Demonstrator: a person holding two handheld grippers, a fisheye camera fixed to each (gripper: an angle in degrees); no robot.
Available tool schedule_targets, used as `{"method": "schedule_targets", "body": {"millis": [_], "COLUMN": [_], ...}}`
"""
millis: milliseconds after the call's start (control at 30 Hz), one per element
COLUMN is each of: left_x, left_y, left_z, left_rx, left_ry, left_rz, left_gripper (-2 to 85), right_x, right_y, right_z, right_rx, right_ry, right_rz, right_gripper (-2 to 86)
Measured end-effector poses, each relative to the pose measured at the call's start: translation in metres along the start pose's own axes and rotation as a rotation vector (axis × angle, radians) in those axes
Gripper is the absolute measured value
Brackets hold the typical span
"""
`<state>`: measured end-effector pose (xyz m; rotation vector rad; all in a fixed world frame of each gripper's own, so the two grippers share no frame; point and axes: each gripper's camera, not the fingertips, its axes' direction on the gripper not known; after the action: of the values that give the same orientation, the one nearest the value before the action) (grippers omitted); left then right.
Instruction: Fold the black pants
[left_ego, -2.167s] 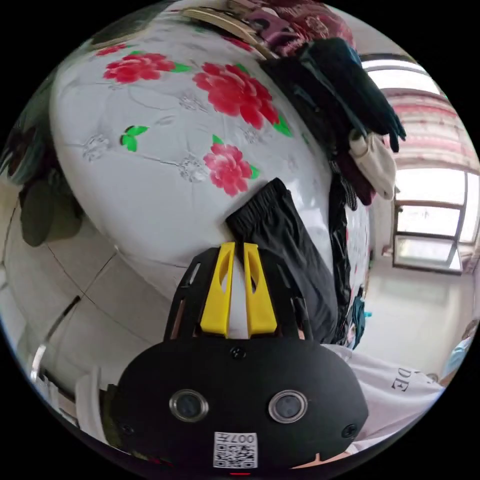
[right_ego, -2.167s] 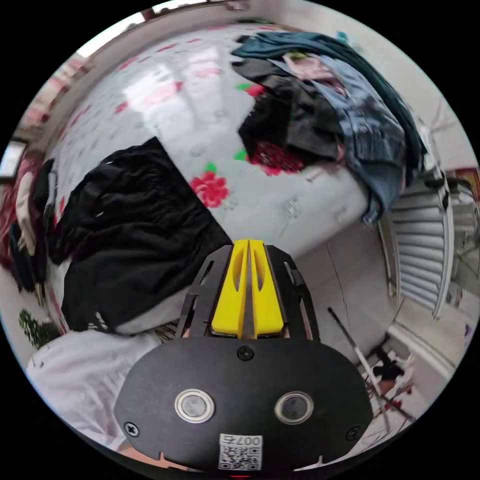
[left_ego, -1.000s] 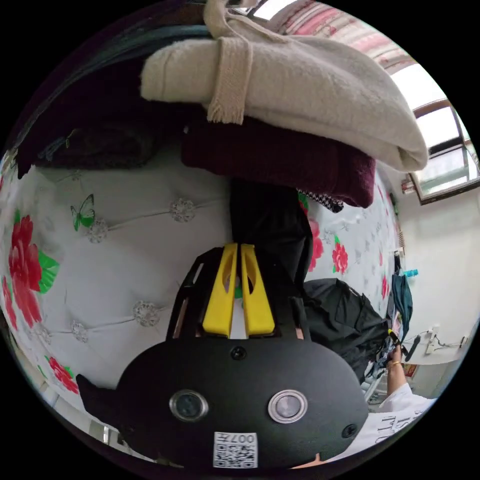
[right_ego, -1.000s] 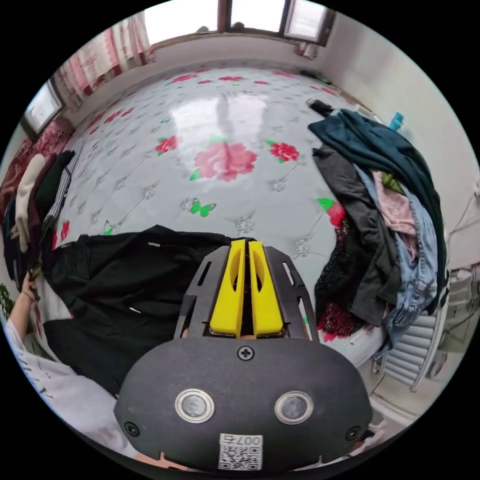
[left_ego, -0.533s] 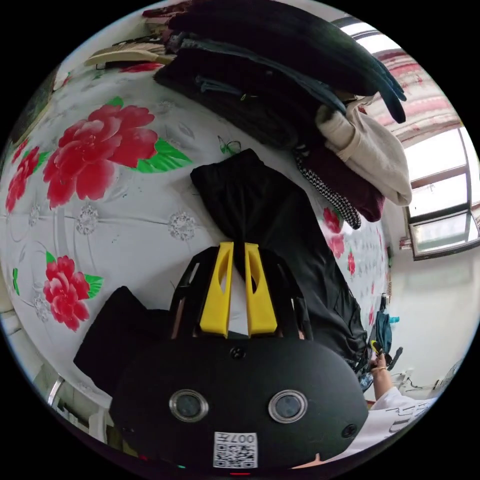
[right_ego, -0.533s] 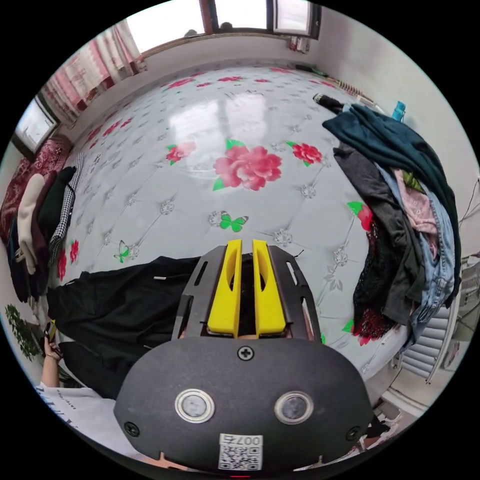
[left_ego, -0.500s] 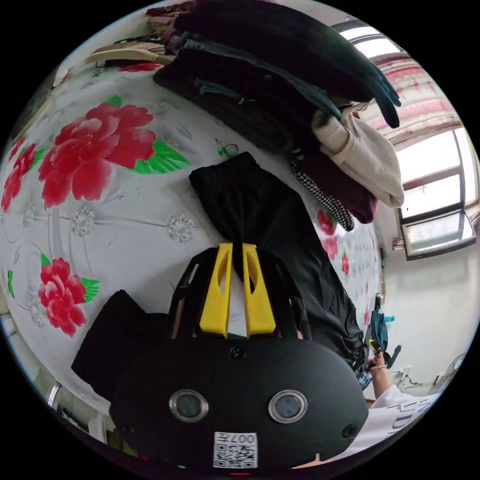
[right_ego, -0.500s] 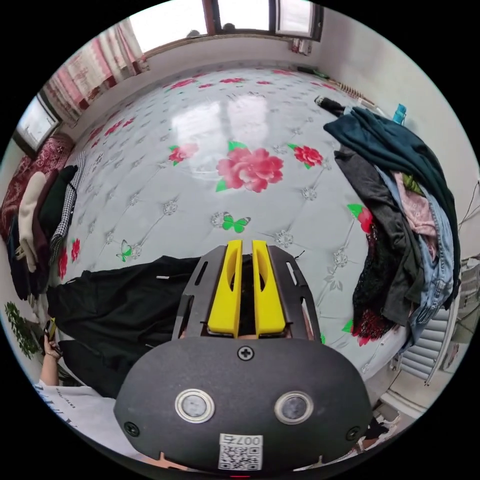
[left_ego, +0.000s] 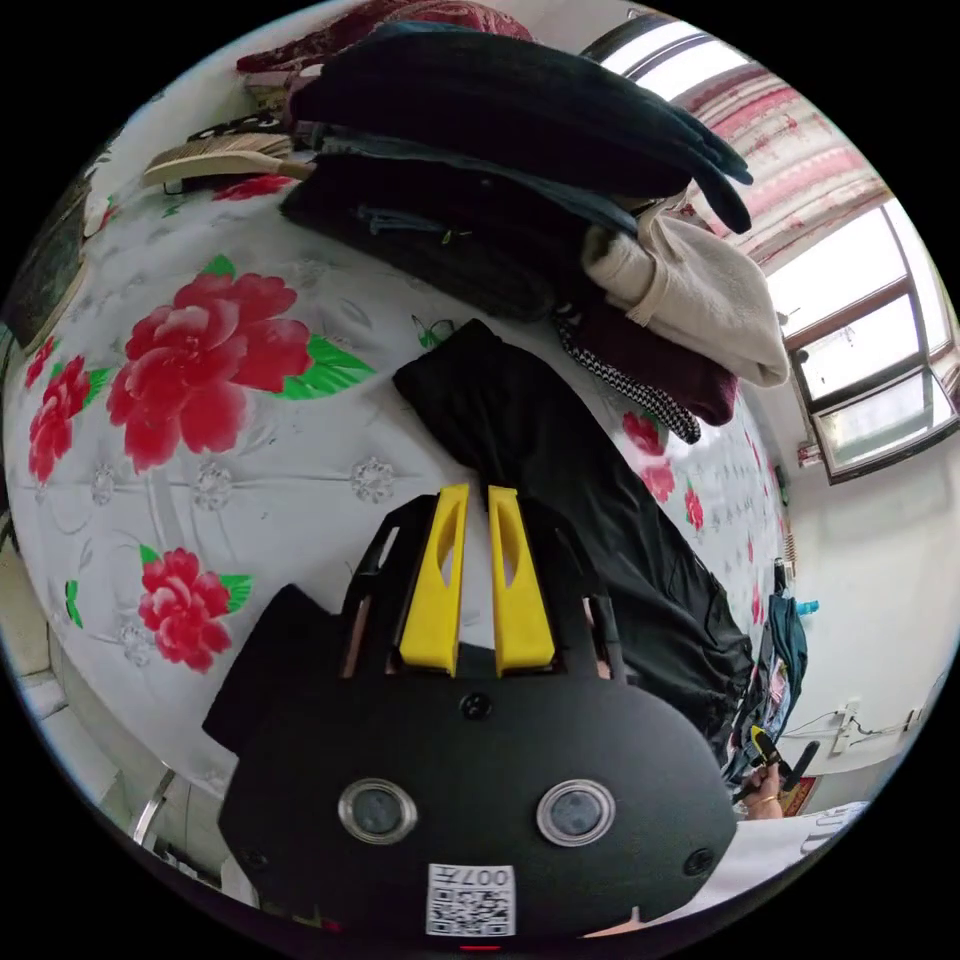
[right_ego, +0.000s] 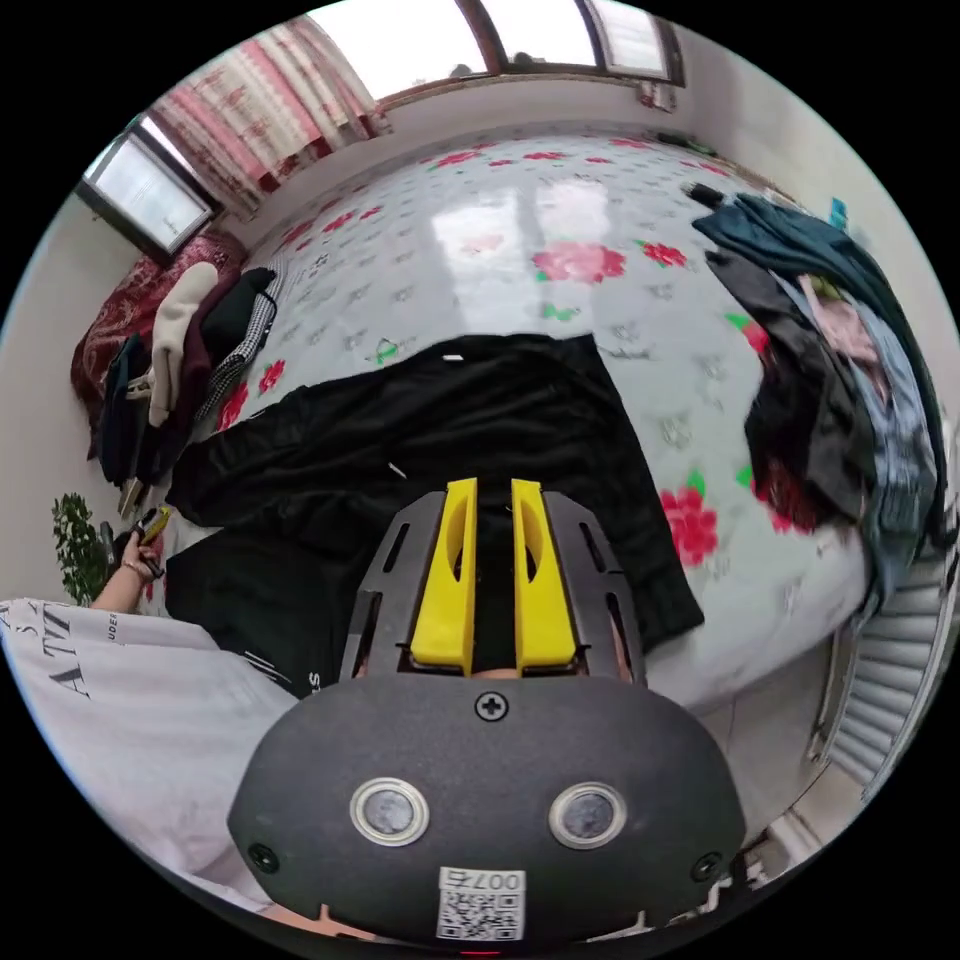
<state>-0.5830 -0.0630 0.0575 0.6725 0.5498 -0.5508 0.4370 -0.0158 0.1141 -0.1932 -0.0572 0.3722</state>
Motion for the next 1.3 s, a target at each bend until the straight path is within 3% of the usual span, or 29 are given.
{"method": "schedule_targets", "body": {"millis": [200,333,533,667,967,1167,1300], "left_x": [-0.039,-0.051,-0.029,-0.027,-0.026,-0.046,-0.021], "left_y": [0.09,0.121,0.139,0.16,0.207,0.22,0.205], "left_z": [-0.041,-0.035,0.011,0.04,0.067,0.06,0.059], "left_rx": [-0.029,-0.072,-0.143,-0.148,-0.268,-0.107,0.011], "left_ry": [-0.101,-0.146,-0.252,-0.35,-0.47,-0.435,-0.357], "left_rz": [-0.009,-0.009,0.135,0.15,0.292,0.105,0.237], "left_gripper": [5.6,6.3,6.1,0.3,-1.0,-0.8,0.4], "right_x": [0.078,0.117,0.12,0.111,0.112,0.12,0.099], "right_y": [0.075,0.096,0.077,0.065,0.077,0.073,0.049], "right_z": [-0.007,0.003,0.013,0.027,0.009,0.008,-0.013], "right_rx": [-0.004,-0.003,0.055,-0.02,-0.1,-0.095,-0.052], "right_ry": [0.052,-0.099,-0.22,-0.112,0.0,-0.03,0.079], "right_rz": [0.355,0.504,0.481,0.413,0.28,0.326,0.18], "right_gripper": [7.0,8.6,8.2,5.1,0.2,2.1,3.5]}}
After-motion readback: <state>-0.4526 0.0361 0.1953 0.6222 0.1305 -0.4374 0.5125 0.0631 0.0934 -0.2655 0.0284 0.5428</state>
